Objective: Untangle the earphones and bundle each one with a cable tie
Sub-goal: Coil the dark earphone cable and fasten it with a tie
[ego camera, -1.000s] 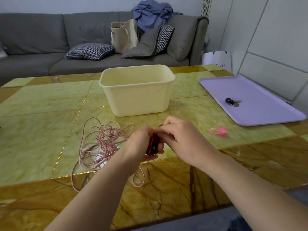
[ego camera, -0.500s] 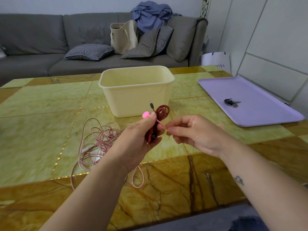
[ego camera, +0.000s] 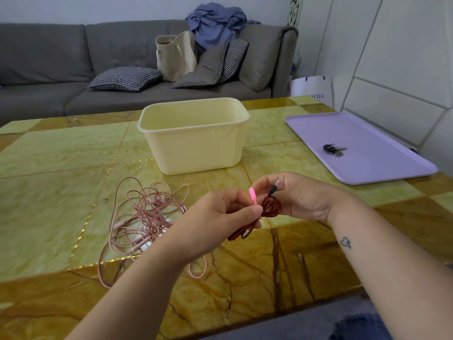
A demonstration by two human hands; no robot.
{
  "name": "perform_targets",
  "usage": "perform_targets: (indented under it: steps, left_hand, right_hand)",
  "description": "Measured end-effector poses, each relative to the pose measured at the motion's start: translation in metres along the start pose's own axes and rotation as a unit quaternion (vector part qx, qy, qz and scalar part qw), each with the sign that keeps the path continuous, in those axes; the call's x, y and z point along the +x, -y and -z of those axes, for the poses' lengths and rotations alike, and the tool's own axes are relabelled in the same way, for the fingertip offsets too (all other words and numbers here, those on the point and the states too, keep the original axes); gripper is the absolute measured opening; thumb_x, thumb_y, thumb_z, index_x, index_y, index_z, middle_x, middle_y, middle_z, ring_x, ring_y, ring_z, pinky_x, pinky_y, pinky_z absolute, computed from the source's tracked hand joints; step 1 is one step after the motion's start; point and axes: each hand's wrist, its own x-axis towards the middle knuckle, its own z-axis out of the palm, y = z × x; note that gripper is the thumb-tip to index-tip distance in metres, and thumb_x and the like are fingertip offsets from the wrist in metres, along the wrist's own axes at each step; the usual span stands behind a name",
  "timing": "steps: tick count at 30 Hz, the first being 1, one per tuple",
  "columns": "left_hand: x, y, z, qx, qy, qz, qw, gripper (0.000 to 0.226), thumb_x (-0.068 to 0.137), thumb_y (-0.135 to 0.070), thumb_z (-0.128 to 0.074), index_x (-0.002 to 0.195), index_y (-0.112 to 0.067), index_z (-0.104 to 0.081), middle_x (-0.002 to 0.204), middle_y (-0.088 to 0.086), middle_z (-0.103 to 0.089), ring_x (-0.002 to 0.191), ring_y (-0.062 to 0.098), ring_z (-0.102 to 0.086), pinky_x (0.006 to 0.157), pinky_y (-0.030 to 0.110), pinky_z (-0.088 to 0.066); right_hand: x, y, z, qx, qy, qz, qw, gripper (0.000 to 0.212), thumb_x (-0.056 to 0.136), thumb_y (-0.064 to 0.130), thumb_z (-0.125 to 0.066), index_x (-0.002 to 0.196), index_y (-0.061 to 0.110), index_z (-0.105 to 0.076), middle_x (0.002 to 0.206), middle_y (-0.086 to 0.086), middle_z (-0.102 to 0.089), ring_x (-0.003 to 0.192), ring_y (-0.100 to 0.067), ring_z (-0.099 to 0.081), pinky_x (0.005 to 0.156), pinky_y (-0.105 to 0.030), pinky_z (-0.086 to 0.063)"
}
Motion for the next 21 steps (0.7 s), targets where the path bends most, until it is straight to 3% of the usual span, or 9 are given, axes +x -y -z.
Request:
perform_targets:
  steps: [3,7,10,13,15,18,21]
  left_hand:
    - [0.000,0.000,-0.001,0.012,0.028,0.005,1.000,0.013,0.090,-0.027,-0.059,0.080,-0.020,-0.064,0.071,-0.007,-0.069,0.058,0.001,-0.056,0.056,0.014,-0.041]
    - [-0.001,0.001,-0.002,0.066,0.083,0.043,0.993,0.017,0.093,-0.027,-0.057,0.080,-0.020,-0.064,0.072,-0.009,-0.069,0.060,0.007,-0.053,0.060,0.022,-0.041]
    - [0.002,0.006,-0.006,0.094,0.040,0.085,0.991,0.018,0.093,-0.026,-0.055,0.078,-0.019,-0.061,0.068,-0.008,-0.068,0.059,0.009,-0.052,0.062,0.027,-0.041]
    - [0.008,0.015,-0.008,0.093,-0.030,0.115,0.989,0.017,0.093,-0.025,-0.053,0.078,-0.018,-0.057,0.062,-0.007,-0.066,0.055,0.008,-0.054,0.063,0.029,-0.043]
    - [0.013,0.019,-0.008,0.046,-0.068,0.135,0.987,0.017,0.092,-0.021,-0.052,0.077,-0.016,-0.055,0.059,-0.006,-0.066,0.054,0.008,-0.057,0.062,0.026,-0.042]
    - [0.017,0.020,-0.010,-0.067,-0.118,0.167,0.977,0.014,0.093,-0.015,-0.053,0.080,-0.010,-0.056,0.055,-0.005,-0.065,0.053,0.010,-0.061,0.063,0.027,-0.048]
    - [0.017,0.018,-0.013,-0.181,-0.165,0.177,0.953,0.012,0.093,-0.014,-0.055,0.089,-0.004,-0.059,0.056,-0.002,-0.066,0.054,0.011,-0.063,0.073,0.031,-0.053]
  right_hand:
    - [-0.001,0.001,0.000,0.000,0.020,-0.003,1.000,0.019,0.076,-0.005,-0.058,0.091,0.007,-0.060,0.064,0.001,-0.066,0.057,-0.006,-0.062,0.055,-0.017,-0.050]
    - [-0.002,0.003,-0.002,-0.096,0.050,-0.030,0.994,0.019,0.068,0.007,-0.072,0.085,0.015,-0.066,0.077,0.000,-0.068,0.068,-0.010,-0.059,0.062,-0.018,-0.049]
    - [-0.002,0.007,-0.008,-0.211,-0.007,-0.019,0.977,0.017,0.074,0.006,-0.074,0.082,0.017,-0.065,0.074,0.006,-0.068,0.068,-0.007,-0.058,0.066,-0.020,-0.046]
    - [-0.006,0.015,-0.021,-0.329,-0.098,0.013,0.939,0.016,0.074,0.017,-0.079,0.082,0.021,-0.066,0.074,0.008,-0.070,0.066,0.003,-0.060,0.074,-0.015,-0.047]
    - [-0.008,0.015,-0.034,-0.399,-0.165,0.046,0.901,0.014,0.076,0.020,-0.078,0.083,0.022,-0.066,0.076,0.009,-0.069,0.055,0.010,-0.054,0.062,-0.003,-0.042]
    - [-0.005,0.008,-0.050,-0.446,-0.237,0.129,0.853,0.011,0.078,0.015,-0.073,0.078,0.024,-0.066,0.070,0.013,-0.064,0.057,0.006,-0.056,0.058,-0.011,-0.046]
    - [0.000,0.001,-0.053,-0.413,-0.275,0.172,0.851,0.015,0.078,0.013,-0.074,0.074,0.023,-0.064,0.066,0.014,-0.062,0.065,0.003,-0.059,0.060,-0.009,-0.047]
